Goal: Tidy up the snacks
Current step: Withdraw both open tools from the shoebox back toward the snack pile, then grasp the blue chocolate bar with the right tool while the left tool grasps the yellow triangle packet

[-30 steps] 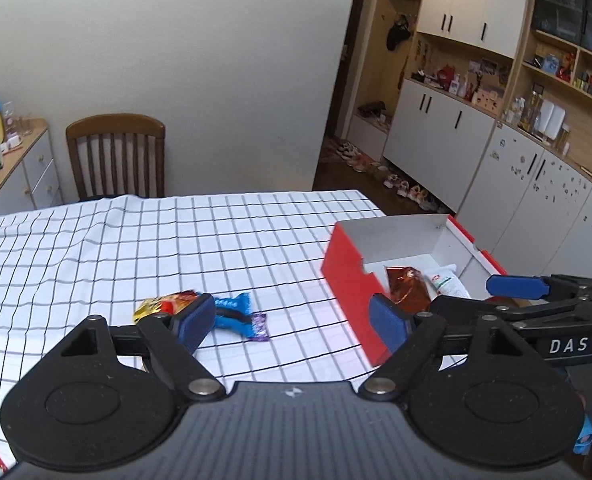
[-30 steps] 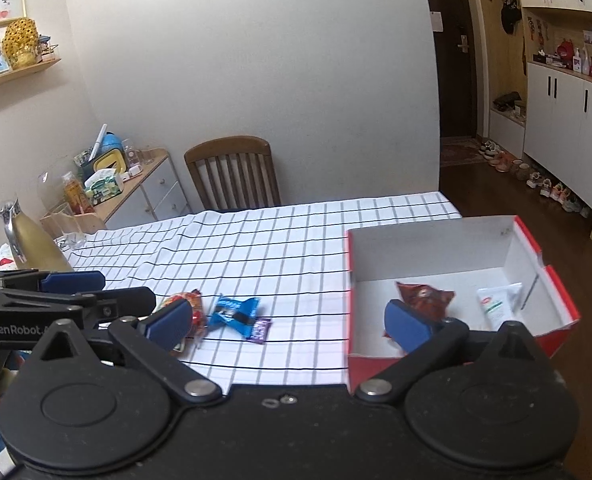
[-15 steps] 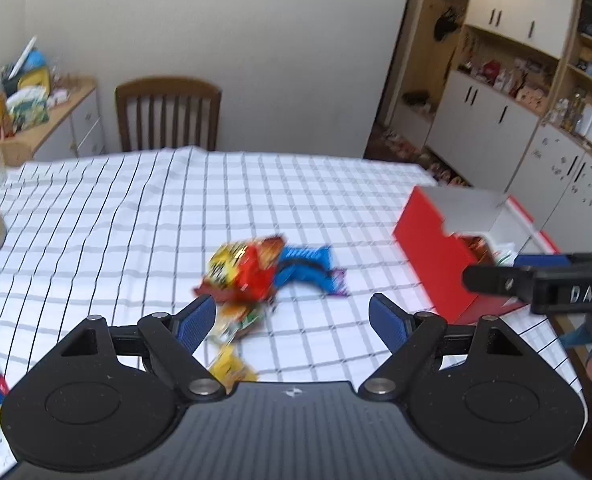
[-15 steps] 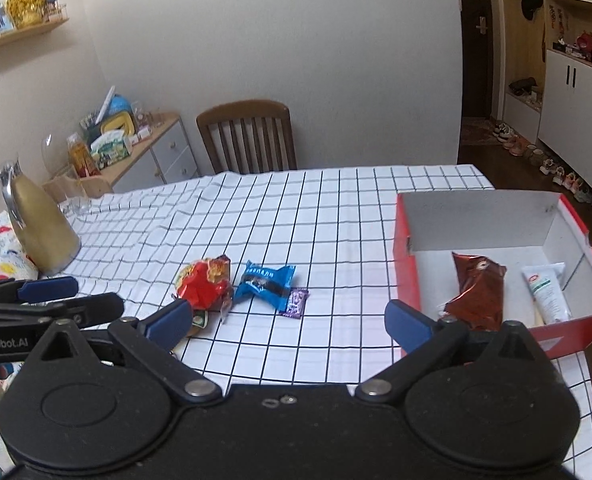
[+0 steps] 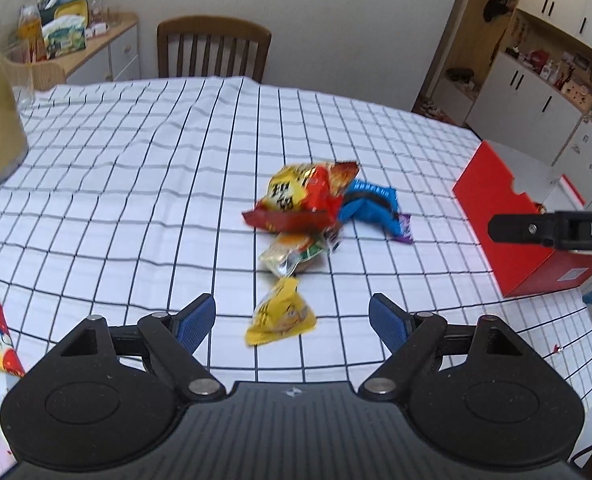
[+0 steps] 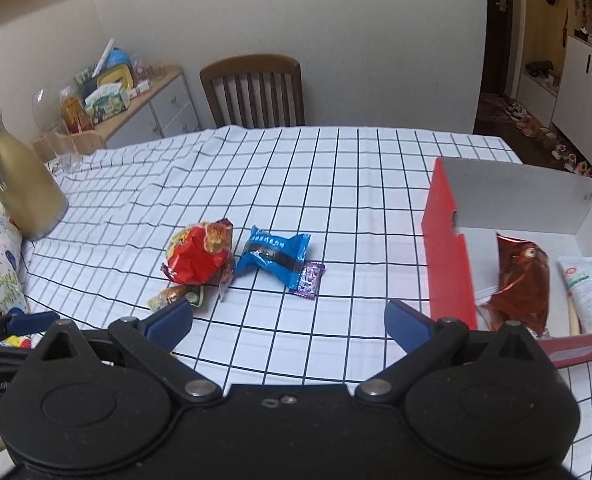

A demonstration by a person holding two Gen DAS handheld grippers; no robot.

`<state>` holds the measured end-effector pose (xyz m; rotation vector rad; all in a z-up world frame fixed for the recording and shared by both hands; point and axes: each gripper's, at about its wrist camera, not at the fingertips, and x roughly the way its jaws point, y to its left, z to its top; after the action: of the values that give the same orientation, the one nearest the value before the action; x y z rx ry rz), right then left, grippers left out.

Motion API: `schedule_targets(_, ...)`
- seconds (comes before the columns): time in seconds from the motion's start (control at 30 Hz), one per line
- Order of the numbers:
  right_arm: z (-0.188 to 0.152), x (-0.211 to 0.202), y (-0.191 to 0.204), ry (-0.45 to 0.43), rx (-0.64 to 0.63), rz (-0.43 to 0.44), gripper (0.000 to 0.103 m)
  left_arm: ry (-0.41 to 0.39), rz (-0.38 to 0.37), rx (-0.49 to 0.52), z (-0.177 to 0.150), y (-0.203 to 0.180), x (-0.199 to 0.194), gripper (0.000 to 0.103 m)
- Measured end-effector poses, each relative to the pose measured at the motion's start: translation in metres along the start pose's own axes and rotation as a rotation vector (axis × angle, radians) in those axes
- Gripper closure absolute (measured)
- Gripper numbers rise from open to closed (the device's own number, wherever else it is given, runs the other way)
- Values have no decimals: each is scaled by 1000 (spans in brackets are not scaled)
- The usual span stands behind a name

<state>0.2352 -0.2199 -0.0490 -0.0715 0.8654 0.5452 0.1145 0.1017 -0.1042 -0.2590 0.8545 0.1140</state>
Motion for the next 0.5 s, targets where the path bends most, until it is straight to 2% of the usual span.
schedule_targets(0.27,3,36,1,48,-42,-11,3,35,8,3,-5,1,27,19)
schedule_targets(0.5,11,80,-6,106,-89,-18,15,70,31,2,-8,0,48,19)
